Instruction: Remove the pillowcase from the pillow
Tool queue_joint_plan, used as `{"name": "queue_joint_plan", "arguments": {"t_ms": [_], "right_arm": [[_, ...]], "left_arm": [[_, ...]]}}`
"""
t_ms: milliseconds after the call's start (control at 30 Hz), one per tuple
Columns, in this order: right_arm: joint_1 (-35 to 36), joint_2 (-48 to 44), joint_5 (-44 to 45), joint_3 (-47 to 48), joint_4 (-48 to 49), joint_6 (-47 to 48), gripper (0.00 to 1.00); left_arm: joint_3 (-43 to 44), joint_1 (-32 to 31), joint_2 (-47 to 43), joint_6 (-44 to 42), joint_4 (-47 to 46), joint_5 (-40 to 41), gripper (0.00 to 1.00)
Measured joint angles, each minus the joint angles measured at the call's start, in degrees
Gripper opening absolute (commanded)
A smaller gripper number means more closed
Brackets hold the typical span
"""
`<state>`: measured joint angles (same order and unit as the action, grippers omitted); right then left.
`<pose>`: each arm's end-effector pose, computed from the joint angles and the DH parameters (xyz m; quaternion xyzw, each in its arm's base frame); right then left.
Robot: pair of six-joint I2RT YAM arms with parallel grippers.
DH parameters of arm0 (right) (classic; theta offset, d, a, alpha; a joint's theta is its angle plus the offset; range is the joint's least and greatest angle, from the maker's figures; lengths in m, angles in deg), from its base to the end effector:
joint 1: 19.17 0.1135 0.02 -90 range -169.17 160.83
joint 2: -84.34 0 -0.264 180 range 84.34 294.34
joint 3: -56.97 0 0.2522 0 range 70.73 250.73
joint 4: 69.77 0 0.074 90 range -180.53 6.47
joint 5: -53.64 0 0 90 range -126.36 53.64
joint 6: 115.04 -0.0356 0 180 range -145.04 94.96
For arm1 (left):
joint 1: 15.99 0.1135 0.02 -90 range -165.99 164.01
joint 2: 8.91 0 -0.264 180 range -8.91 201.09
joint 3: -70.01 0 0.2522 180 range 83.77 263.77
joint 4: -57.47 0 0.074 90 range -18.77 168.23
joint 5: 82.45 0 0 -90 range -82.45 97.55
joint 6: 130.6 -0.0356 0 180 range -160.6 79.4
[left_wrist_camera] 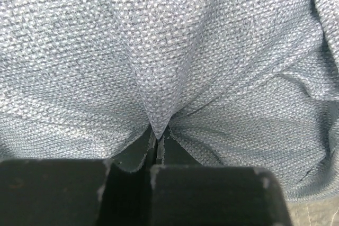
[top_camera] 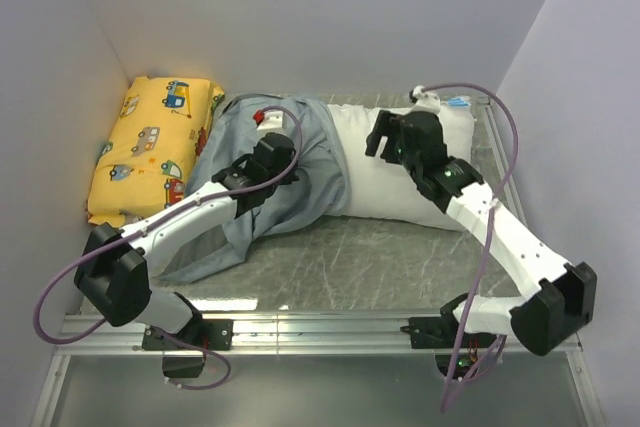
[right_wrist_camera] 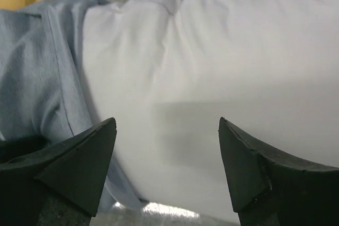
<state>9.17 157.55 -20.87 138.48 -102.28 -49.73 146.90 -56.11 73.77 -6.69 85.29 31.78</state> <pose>0.2616 0.1303 0.3582 0.0467 0.8339 0.1390 0.5321 0.2587 -0.1989 0.2910 -0.0523 0.8658 -0.1304 0.4802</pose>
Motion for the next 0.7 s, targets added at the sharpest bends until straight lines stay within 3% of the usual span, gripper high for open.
{"name": "queue_joint_plan", "arguments": {"t_ms": [100, 200, 267, 300, 333, 367, 567, 700], "right_arm": [[0.42, -2.43, -0.04, -6.32, 1.11, -0.83, 0.86], [0.66, 1.86, -0.22, -10.51, 2.97, -1.46, 0.84], [0.63, 7.54, 0.17, -10.97, 5.29, -1.81, 0.64], [0.44, 9.9, 0.42, -10.86, 6.93, -2.1, 0.3], [0.07, 11.67, 0.57, -10.73, 8.55, -2.27, 0.11], [-0.46, 12.74, 0.52, -10.62, 10.12, -3.34, 0.01], [-6.16, 12.17, -4.13, -11.78, 15.47, -6.45, 0.0], [-10.08, 8.2, -8.7, -14.45, 15.96, -7.98, 0.0]], "left_arm": [[0.44, 0.35, 0.0, -0.04, 0.24, -0.17, 0.0], [1.25, 1.03, 0.07, -0.28, 0.81, -0.81, 0.0], [2.21, 2.05, 0.11, -0.42, 1.66, -1.44, 0.0], [2.73, 2.86, 0.11, -0.5, 2.14, -1.88, 0.01], [3.23, 4.15, -0.02, -0.61, 2.67, -2.36, 0.0], [3.43, 5.51, -0.24, -0.7, 2.89, -2.82, 0.0], [3.41, 19.37, -5.46, -0.61, 5.03, -6.03, 0.0], [0.52, 31.76, -11.52, 1.49, 4.63, -14.08, 0.0]]}}
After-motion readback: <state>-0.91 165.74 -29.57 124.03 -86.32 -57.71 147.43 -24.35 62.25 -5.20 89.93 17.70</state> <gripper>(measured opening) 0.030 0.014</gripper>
